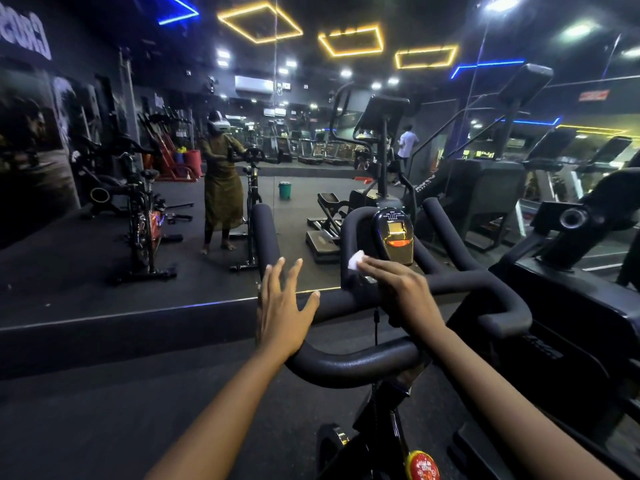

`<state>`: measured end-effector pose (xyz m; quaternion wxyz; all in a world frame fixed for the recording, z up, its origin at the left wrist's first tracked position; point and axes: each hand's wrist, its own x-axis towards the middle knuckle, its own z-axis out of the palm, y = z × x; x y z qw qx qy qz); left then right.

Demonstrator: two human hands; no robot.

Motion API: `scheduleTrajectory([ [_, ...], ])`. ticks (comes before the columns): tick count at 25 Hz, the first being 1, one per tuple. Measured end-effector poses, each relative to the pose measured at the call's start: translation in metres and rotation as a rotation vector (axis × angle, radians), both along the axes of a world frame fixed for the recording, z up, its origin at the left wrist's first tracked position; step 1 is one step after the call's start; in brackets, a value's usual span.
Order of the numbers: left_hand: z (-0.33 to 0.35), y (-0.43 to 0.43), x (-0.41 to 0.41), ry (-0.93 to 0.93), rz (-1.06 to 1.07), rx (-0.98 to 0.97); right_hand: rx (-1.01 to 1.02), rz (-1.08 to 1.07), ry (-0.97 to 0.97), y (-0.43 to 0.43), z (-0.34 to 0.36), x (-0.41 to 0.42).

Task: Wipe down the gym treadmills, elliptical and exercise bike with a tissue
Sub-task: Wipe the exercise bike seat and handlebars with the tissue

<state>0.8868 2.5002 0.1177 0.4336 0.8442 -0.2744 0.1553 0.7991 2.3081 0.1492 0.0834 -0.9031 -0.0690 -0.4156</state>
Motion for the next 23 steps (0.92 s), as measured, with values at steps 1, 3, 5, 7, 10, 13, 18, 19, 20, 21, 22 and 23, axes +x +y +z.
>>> scheduleTrajectory([
  [1,-0.001,0.000,-0.002,0.049,0.029,-0.122,-0.031,0.049,0.001,0.012,0.005,0.008],
  [3,-0.001,-0.001,-0.005,0.172,0.081,-0.280,-0.067,0.126,-0.022,0.032,0.016,0.025],
  [5,0.002,-0.002,-0.007,0.293,0.096,-0.338,-0.087,0.184,-0.039,0.046,0.027,0.049],
  [7,0.005,-0.001,-0.008,0.403,0.107,-0.390,-0.105,0.221,-0.014,0.059,0.039,0.078],
  [10,0.006,0.000,-0.007,0.478,0.101,-0.423,-0.127,0.221,0.050,0.077,0.056,0.120],
  [13,0.007,0.000,-0.009,0.480,0.077,-0.431,-0.121,0.177,0.125,0.085,0.068,0.157],
  [18,0.007,0.000,-0.006,0.493,0.080,-0.466,-0.182,0.150,0.184,0.085,0.063,0.178],
  [19,0.007,0.000,-0.006,0.502,0.075,-0.476,-0.202,0.153,0.179,0.085,0.058,0.170],
  [20,0.006,0.000,-0.006,0.504,0.071,-0.485,-0.228,0.181,0.155,0.084,0.052,0.160],
  [21,0.005,0.000,-0.006,0.501,0.066,-0.496,-0.261,0.230,0.128,0.084,0.044,0.145],
  [22,0.004,0.001,-0.005,0.495,0.058,-0.508,-0.286,0.289,0.110,0.082,0.036,0.131],
  [23,0.003,0.001,-0.005,0.488,0.048,-0.519,-0.304,0.331,0.115,0.081,0.028,0.116],
])
